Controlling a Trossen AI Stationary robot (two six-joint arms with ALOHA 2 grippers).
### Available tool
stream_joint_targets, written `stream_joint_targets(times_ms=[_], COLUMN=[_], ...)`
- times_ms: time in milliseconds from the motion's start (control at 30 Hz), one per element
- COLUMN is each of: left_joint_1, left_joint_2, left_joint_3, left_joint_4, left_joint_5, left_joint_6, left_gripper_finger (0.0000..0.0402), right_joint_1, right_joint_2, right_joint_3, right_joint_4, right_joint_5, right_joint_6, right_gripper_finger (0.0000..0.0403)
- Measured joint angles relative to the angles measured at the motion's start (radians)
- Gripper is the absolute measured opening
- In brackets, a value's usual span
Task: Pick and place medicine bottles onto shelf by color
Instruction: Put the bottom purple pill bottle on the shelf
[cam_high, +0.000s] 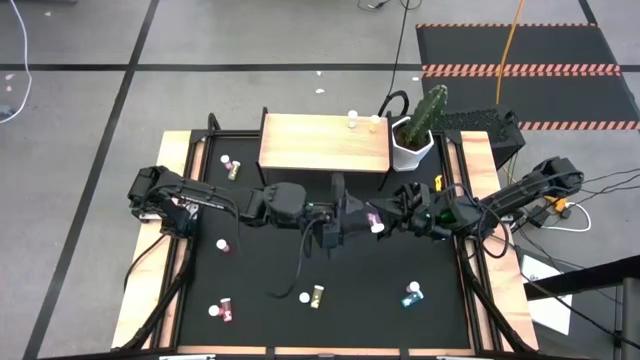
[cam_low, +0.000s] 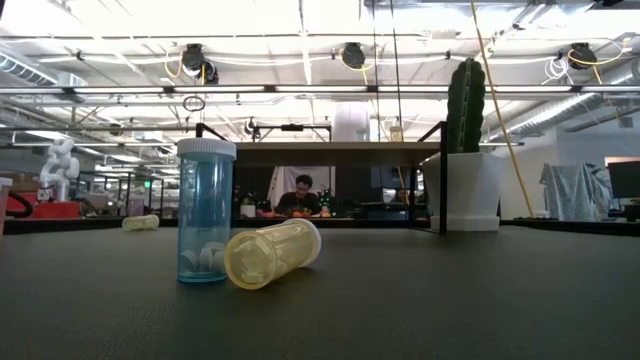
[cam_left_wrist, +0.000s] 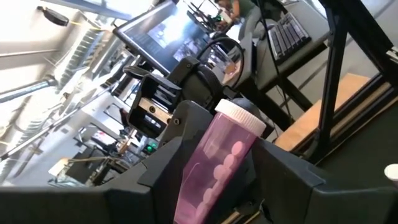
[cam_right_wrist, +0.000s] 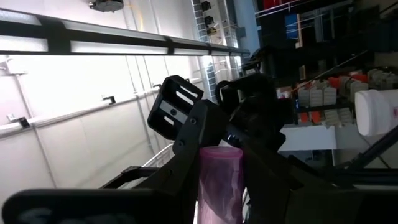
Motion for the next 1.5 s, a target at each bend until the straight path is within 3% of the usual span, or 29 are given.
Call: stream_joint_targets(times_ms=[500,767,933,1133,1333,1500], left_joint_1=[-0.003,-0.009,-0.009,-0.009,-0.011,0.008], left_joint_2=[0.000,0.000,0.000,-0.018,-0.074,-0.140], left_joint_3=[0.000,0.000,0.000,-0.002,-0.002,-0.002], left_joint_4=[-0.005,-0.003,-0.003,0.006,0.013,-0.009], left_joint_5=[-0.036,-0.054,-0.057,-0.071,-0.104,-0.130], left_joint_6=[0.003,0.000,-0.011,-0.067,-0.160,-0.241], left_gripper_finger=[0.0189,0.0128,0.0126,0.0138,0.0116,0.0104], right_joint_1=[-0.014,-0.014,-0.014,-0.014,-0.014,-0.015], right_joint_2=[0.000,0.000,0.000,-0.004,-0.008,-0.021], right_joint_3=[0.000,0.000,0.000,0.000,0.001,0.000], right_joint_4=[-0.008,-0.011,-0.011,0.009,0.235,0.335], right_joint_5=[-0.003,-0.001,0.001,0.011,0.056,0.012], right_joint_6=[0.009,0.011,-0.001,-0.197,-0.486,-0.775], right_gripper_finger=[0.0107,0.0107,0.0108,0.0127,0.0173,0.0209])
